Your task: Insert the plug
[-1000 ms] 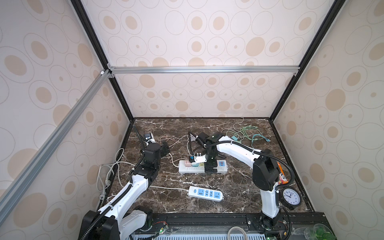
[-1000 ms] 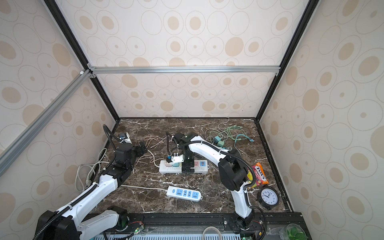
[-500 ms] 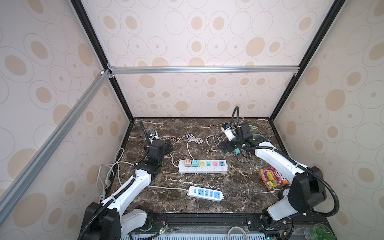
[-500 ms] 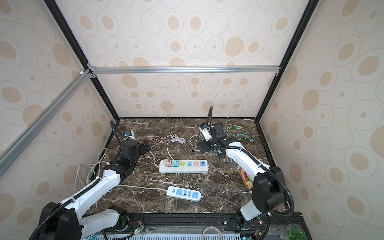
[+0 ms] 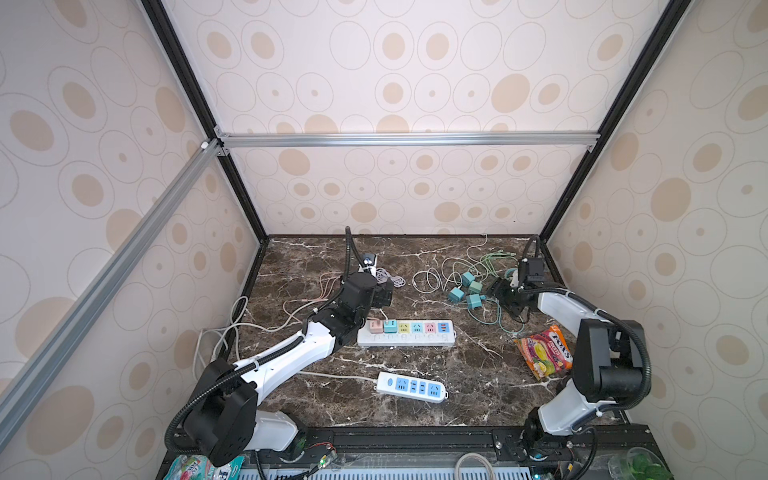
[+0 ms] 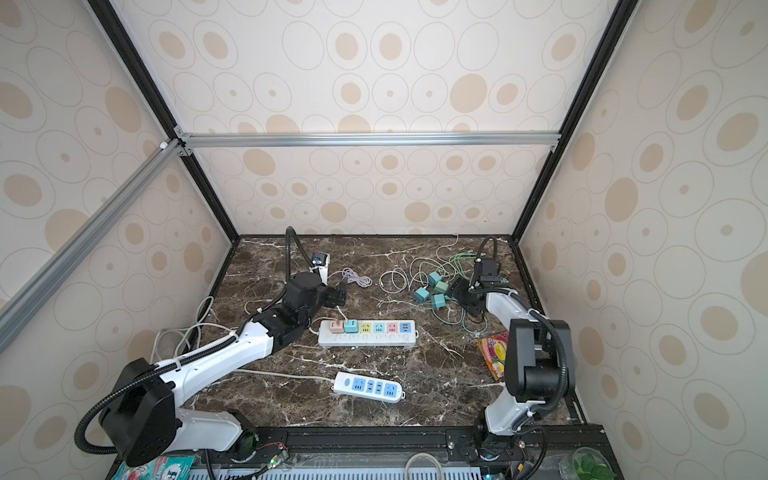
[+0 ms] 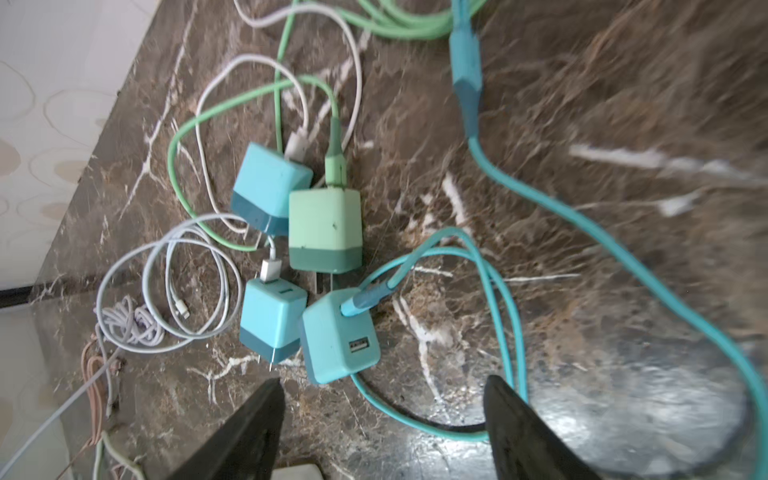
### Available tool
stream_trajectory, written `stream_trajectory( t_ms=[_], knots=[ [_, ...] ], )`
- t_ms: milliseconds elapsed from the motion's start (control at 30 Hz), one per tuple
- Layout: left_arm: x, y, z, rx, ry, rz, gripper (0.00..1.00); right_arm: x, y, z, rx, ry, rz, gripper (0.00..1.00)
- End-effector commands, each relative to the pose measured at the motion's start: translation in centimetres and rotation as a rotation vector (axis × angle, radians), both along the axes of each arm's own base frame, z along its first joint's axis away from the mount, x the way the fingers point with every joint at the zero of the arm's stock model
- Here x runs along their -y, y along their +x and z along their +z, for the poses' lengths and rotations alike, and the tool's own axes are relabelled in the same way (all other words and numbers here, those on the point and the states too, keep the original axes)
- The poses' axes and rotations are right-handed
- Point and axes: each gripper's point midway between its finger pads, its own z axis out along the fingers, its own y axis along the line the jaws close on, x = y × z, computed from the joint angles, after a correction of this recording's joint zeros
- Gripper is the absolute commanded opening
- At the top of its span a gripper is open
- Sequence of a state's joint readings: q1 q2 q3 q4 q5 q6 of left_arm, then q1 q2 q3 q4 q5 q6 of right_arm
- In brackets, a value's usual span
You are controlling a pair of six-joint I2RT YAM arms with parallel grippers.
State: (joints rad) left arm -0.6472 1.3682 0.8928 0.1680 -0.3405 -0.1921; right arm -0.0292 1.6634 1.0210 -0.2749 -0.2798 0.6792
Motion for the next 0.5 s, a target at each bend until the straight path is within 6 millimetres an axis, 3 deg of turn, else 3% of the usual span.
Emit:
stream_trajectory(
  t_ms=[0, 467],
  knots=[
    [1.2, 0.6, 2.4, 0.068, -0.010, -0.045, 0.98, -1.6, 0.9, -0.1, 0.013, 0.131, -0.033, 0.74],
    [0.3, 0.0, 1.5, 0.053, 0.034, -0.028, 0.98, -2.2, 2.7, -3.4, 0.009, 0.214, -0.100, 0.57]
  ],
)
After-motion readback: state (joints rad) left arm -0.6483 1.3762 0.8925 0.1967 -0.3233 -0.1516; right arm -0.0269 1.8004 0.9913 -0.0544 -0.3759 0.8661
